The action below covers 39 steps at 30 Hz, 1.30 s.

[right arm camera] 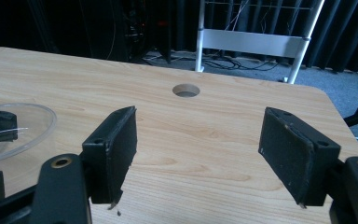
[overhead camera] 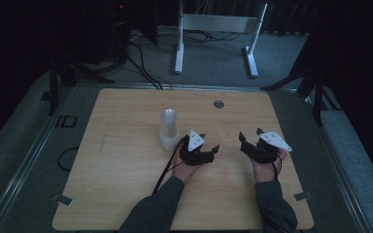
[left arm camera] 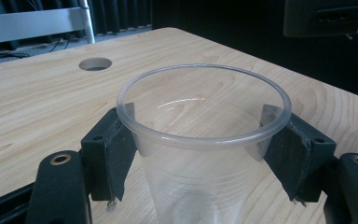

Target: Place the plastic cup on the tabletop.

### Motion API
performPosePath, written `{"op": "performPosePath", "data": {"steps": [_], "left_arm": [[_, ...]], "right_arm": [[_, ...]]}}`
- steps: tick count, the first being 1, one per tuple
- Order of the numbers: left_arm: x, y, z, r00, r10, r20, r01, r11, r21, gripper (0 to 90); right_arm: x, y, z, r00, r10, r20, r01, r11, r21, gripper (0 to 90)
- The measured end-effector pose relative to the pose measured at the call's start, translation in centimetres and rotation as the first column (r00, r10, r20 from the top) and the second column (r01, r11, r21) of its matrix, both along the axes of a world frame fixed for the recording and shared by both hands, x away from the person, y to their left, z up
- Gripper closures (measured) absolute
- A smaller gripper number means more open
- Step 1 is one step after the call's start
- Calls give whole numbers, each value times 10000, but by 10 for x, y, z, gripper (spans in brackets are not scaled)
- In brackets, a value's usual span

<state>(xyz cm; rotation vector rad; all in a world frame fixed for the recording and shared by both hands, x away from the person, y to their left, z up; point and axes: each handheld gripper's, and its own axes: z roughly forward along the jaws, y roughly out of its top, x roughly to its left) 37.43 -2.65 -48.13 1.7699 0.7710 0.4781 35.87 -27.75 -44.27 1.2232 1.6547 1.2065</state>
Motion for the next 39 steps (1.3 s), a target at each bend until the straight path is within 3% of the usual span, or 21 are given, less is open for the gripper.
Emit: {"op": "performPosePath", "data": {"steps": [14,29,39], "left_arm": [[-4,3,-4,10000,-80,6,80,9999,132,265],[-7,7,-9,9984,-164,-540,183,9993,339,149],[-13,12,-11,9986,-150,-512,163,9995,258,146]], "right_arm": [[0,0,0,10000,-9,27,9,10000,-7,275],[0,-1,0,10000,-19,26,19,10000,-22,275],[0,-1,0,10000,-24,24,24,10000,-8,275]]}}
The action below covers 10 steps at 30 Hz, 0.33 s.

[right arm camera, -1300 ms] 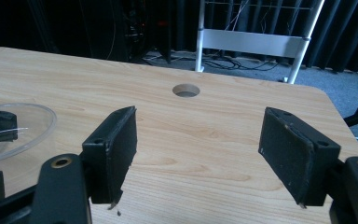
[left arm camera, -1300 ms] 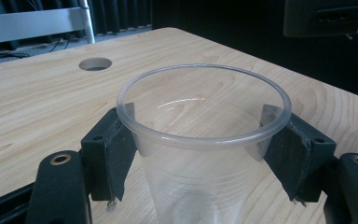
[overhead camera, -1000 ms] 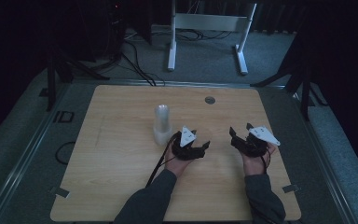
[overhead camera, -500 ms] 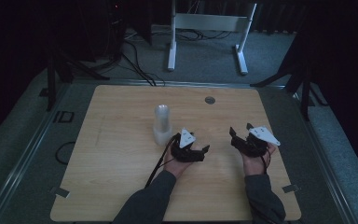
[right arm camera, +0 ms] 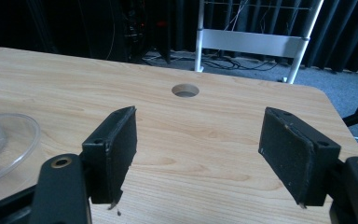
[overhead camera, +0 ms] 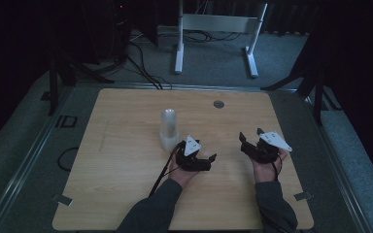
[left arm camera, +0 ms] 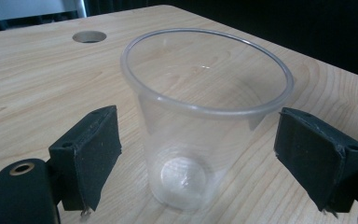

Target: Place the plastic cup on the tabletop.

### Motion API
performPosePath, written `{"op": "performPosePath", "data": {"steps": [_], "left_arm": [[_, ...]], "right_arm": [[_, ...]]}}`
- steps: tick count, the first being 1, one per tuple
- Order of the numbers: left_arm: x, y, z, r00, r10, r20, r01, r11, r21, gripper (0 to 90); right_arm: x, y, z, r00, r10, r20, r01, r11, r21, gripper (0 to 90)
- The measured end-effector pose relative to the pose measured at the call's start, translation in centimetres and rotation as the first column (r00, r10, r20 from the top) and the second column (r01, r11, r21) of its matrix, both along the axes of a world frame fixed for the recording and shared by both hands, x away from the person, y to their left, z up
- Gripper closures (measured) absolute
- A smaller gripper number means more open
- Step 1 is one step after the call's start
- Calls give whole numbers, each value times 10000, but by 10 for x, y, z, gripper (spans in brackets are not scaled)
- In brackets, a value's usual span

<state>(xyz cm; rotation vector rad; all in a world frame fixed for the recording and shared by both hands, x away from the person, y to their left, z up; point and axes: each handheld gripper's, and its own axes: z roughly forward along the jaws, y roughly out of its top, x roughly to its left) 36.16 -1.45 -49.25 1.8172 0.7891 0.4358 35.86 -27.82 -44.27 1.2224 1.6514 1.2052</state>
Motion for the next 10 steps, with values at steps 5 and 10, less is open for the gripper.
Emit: {"op": "performPosePath", "data": {"steps": [5,10], "left_arm": [[-2,2,-1,10000,23,0,-23,10000,-25,146],[-5,5,-2,9999,87,-80,-89,9998,-162,146]], "right_arm": [[0,0,0,10000,-6,-12,6,10000,21,275],[0,-2,0,10000,-42,3,42,10000,56,274]]}}
